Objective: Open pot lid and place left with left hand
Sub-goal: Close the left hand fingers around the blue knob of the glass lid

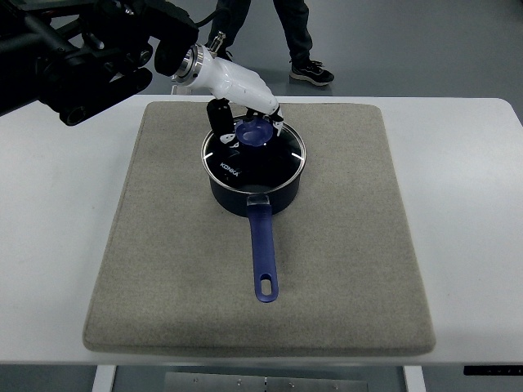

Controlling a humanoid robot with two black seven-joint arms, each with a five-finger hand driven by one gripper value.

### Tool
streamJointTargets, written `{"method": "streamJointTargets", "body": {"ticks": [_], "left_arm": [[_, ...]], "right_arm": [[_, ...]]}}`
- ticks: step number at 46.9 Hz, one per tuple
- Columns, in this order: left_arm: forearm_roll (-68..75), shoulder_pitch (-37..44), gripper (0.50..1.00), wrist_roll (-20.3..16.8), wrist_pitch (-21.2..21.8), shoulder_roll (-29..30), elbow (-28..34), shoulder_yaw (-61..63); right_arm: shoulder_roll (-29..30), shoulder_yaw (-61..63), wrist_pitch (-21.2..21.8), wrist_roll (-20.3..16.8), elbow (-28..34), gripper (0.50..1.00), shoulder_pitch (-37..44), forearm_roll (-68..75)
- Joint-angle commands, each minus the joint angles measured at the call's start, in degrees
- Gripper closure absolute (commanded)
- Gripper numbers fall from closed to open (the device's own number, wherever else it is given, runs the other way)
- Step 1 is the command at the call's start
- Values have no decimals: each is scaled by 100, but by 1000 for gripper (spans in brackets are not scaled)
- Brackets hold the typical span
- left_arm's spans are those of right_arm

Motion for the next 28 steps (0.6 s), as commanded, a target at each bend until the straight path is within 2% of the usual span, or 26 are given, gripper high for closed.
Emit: {"method": "streamJointTargets", "body": {"ticks": [1,28], "left_arm": [[-6,-2,1000,1,5,0,9,-14],[-59,-72,1000,1,5,-26,35,-49]], "right_arm": [[0,0,0,0,0,583,0,0],[0,0,0,0,0,583,0,0]]}}
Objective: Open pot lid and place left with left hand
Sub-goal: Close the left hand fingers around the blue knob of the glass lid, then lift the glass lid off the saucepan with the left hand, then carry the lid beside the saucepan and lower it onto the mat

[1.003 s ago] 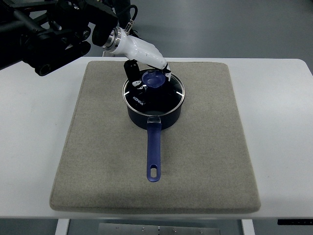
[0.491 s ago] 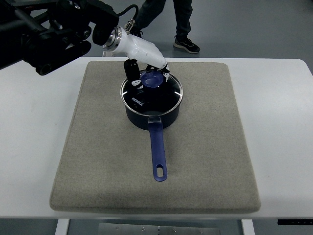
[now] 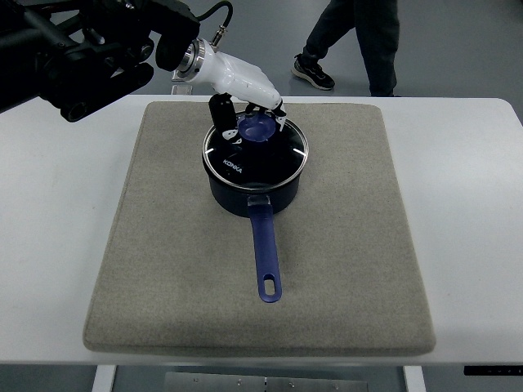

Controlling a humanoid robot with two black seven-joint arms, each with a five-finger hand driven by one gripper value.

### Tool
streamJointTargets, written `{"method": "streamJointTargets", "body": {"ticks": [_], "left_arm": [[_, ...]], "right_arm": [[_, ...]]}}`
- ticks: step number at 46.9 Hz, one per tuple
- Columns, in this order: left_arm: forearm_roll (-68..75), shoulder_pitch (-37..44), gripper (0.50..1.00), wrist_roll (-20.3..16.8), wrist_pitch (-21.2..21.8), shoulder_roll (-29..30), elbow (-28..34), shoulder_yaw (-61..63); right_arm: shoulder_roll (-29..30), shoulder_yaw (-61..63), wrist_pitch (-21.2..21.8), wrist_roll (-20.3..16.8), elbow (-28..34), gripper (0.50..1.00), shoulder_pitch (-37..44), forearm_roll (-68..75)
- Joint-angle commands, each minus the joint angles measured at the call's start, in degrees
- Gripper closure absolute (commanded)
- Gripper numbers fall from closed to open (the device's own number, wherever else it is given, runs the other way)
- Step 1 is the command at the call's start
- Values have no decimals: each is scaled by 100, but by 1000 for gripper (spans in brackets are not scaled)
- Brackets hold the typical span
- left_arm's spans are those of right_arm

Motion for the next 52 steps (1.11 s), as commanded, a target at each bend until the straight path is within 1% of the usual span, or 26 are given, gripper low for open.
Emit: {"method": "streamJointTargets", "body": {"ticks": [1,12,21,26,41,52], "left_arm": [[-9,-10,1000,0,1,0,-1,0],[-44,-115,1000,0,1,26,26,-35],[-79,-115,1000,0,1,70,447,-44],[-97,-115,1000,0,9,132,492,-44],[-167,-238,1000,0,27,721,500,-61],[-765,-282,1000,0,18,1291,483,-44]], "right_arm": [[0,0,0,0,-2,583,-1,0],[0,0,0,0,-2,583,-1,0],[0,0,0,0,-2,583,-1,0],[0,0,0,0,7,583,-1,0],[0,0,0,0,7,583,-1,0],[0,0,0,0,-2,583,-1,0]]}}
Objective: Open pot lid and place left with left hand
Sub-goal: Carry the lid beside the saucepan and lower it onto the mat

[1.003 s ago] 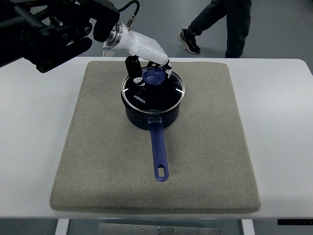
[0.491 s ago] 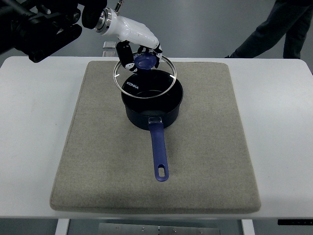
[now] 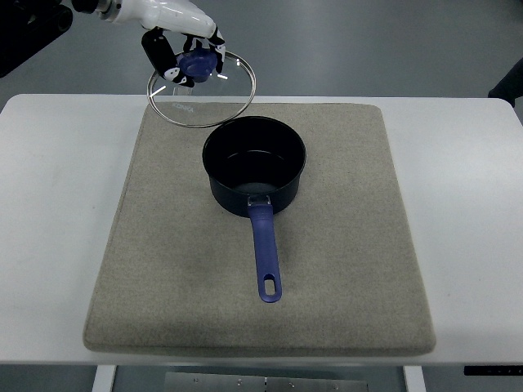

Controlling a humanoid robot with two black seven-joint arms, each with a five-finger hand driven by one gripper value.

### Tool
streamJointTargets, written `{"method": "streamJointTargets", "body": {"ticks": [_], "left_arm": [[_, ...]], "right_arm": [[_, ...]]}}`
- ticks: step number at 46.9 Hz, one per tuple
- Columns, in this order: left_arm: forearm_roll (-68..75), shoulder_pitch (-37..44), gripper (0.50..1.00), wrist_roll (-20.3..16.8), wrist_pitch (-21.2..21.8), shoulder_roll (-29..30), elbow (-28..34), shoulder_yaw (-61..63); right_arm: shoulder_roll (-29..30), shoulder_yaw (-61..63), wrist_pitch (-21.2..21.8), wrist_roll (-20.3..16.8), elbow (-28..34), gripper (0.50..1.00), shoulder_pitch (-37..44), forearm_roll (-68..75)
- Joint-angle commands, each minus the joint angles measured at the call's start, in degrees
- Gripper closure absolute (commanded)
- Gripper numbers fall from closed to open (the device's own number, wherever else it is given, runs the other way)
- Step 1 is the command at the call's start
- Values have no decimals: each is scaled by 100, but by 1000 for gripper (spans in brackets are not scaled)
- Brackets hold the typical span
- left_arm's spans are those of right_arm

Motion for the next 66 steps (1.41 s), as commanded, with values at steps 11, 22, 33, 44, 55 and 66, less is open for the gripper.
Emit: {"method": "streamJointTargets", "body": {"ticks": [11,22,33,44,55,66], "left_arm": [[-177,143,1000,0,-44,775,-136,40],[-160,477,1000,0,-53,1337,-865,110],[-89,732,1000,0,-53,1751,-1358,119],[-63,1083,1000,0,-36,1777,-1367,154],[218,1418,1000,0,316,1698,-1341,154],[43,1470,1000,0,500,1654,-1305,66]], "right_arm": [[0,0,0,0,-1,583,0,0],[0,0,0,0,8,583,0,0],[0,0,0,0,-1,583,0,0],[0,0,0,0,-1,583,0,0],[0,0,0,0,8,583,0,0],[0,0,0,0,-1,583,0,0]]}}
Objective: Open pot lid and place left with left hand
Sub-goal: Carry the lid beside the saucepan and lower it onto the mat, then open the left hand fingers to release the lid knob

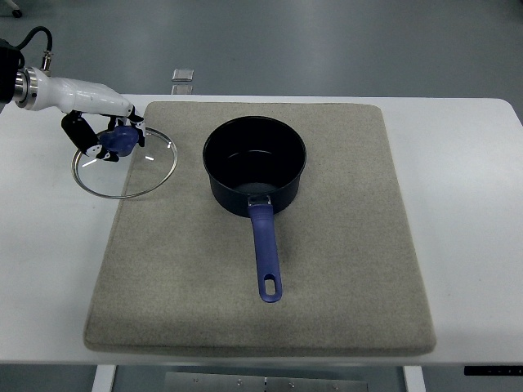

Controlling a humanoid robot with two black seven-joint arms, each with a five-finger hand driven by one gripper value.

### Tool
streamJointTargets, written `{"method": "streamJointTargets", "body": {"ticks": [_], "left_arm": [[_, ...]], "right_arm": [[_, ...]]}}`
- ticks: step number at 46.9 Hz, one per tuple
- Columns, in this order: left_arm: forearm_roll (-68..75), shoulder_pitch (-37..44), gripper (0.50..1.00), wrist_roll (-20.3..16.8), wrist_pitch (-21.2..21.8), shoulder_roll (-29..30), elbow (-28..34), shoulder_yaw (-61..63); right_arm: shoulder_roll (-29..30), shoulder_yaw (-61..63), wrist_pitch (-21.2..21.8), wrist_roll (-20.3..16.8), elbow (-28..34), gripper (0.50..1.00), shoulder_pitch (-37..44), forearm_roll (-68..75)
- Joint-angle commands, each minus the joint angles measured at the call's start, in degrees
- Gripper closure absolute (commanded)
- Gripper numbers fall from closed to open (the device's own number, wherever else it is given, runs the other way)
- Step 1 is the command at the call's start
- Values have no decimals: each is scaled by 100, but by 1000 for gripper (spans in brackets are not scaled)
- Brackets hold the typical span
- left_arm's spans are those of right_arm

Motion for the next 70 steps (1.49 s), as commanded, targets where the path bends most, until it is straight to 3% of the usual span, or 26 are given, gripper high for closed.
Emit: {"method": "streamJointTargets", "body": {"ticks": [1,12,21,33,70], "left_arm": [[-91,98,1000,0,144,-3,5,-16],[-153,388,1000,0,373,-21,22,2],[-197,538,1000,0,804,-56,119,-7],[-601,564,1000,0,813,-469,646,11],[-619,661,1000,0,813,-1014,1068,37]], "right_arm": [[0,0,0,0,-1,583,-1,0],[0,0,0,0,-1,583,-1,0],[0,0,0,0,-1,583,8,0],[0,0,0,0,8,583,-1,0],[0,0,0,0,-1,583,-1,0]]}}
